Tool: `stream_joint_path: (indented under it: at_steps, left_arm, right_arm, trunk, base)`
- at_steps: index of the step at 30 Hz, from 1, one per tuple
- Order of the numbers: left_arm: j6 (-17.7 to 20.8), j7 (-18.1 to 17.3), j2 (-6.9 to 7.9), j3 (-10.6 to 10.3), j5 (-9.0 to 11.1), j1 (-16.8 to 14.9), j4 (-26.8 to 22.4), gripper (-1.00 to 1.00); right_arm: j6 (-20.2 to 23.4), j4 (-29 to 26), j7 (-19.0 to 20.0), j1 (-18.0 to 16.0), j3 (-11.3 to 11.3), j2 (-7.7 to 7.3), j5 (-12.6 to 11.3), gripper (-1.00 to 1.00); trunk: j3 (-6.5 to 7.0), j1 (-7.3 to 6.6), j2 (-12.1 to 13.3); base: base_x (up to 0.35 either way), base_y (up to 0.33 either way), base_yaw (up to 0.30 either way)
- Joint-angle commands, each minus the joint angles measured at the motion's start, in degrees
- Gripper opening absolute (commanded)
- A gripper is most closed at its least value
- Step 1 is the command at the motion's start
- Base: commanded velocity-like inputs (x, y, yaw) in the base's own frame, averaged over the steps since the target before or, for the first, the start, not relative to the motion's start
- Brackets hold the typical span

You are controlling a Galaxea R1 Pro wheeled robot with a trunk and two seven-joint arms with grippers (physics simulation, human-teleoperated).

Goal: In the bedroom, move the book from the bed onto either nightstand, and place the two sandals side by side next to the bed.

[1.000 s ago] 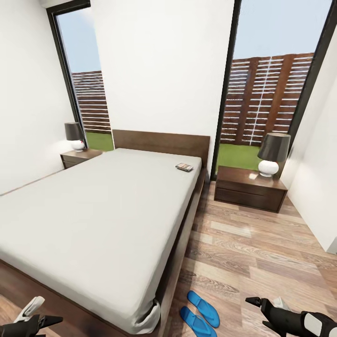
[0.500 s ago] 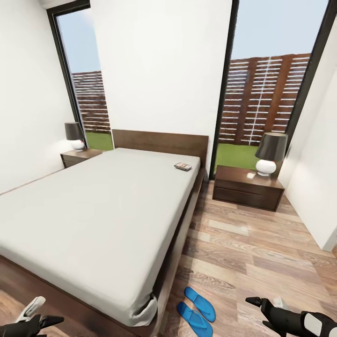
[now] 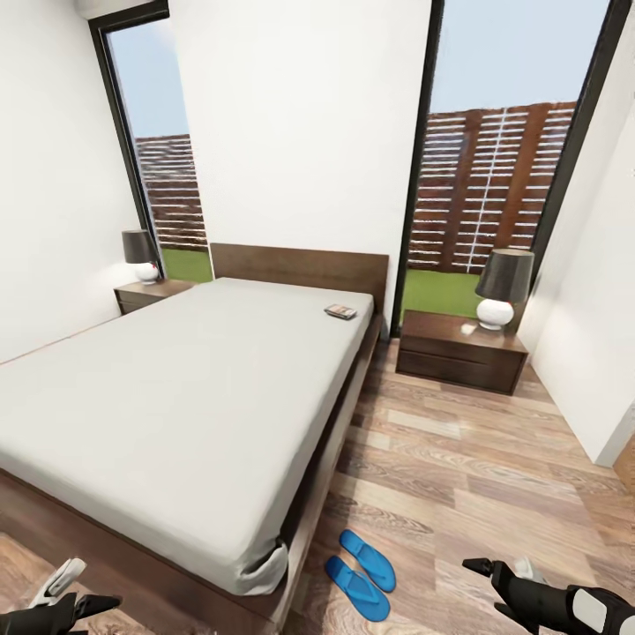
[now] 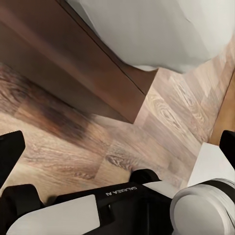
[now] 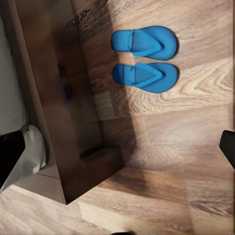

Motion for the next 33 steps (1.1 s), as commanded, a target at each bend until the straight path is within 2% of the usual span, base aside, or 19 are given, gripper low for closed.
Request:
stream_joint_path:
  at_steps: [1,17,29,33]
  left_arm:
    - [0.53,-0.37,-0.04,0.48,-0.61,-0.06,-0.04,1.00]
    - [0.51,-0.38,-0.05,0.41,-0.55,-0.06,-0.04,1.00]
    - [0.45,-0.45,-0.11,0.41,-0.37,-0.06,-0.04,1.00]
    - [0.56,-0.46,-0.57,0.45,-0.36,-0.06,-0.04,1.00]
  right_arm:
    - [0.30,0.15,0.10,-0.08,-0.40,-0.03,-0.04,1.00]
    - [0.37,0.12,0.23,-0.08,-0.58,-0.03,-0.13,1.00]
    - [0.39,0.12,0.42,-0.08,-0.66,-0.03,-0.15,1.00]
    - [0.39,0.12,0.43,-0.08,-0.67,-0.05,-0.15,1.00]
  trunk:
    - [-0.06,-0.02,-0.03]
    - [-0.06,-0.02,-0.03]
    - [-0.06,-0.02,-0.03]
    - [-0.06,-0.02,-0.03]
  base:
    - [-0.106,-0.050,0.000]
    - [-0.107,-0.012,-0.011]
    - [-0.070,0.000,-0.200]
    - [-0.013,0.000,-0.243]
